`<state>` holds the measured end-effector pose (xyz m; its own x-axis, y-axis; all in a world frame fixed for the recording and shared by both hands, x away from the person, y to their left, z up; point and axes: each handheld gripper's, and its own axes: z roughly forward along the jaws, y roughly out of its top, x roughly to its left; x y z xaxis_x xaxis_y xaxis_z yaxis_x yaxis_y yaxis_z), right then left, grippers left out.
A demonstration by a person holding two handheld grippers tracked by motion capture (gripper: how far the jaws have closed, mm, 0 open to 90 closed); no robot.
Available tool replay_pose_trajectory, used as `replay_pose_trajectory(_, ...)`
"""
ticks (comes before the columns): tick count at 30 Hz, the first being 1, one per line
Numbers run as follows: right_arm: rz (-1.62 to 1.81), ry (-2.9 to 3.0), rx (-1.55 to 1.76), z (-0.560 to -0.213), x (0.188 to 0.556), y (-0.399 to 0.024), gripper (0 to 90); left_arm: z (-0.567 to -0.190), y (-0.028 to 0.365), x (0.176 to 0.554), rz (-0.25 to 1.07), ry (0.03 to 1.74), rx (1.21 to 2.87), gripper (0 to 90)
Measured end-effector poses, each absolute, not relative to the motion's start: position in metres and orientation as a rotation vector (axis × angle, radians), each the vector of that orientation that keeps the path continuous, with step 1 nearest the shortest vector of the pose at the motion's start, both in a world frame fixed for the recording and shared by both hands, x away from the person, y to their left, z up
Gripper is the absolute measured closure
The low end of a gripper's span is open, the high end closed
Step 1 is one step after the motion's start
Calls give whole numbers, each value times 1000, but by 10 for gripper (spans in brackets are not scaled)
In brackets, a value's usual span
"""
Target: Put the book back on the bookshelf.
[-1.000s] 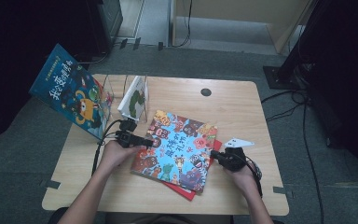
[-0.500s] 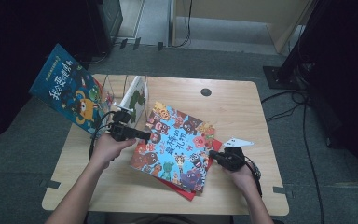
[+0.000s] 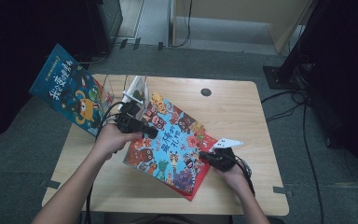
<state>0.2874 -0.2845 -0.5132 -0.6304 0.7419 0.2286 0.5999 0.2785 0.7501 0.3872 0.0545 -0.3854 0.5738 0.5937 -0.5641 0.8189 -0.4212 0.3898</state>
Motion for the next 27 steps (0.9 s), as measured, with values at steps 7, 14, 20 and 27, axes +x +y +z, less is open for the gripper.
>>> replay_pose_trajectory(7,1265,2385,1241,-513,290,-279,900,-372,43,395,-474,1123,2228,675)
replay_pose_trajectory(14,1237,2402,1148,-511,291,-273,775,-352,32,406,-495,1076,2294,737)
replay_pose_trajectory(20,1197,2428,1120,-509,288,-277,745,-322,10,406,-466,999,2432,790)
replay_pose_trajectory(27,1180,2434,1088,-508,285,-278,694,-295,4,400,-350,986,2564,821)
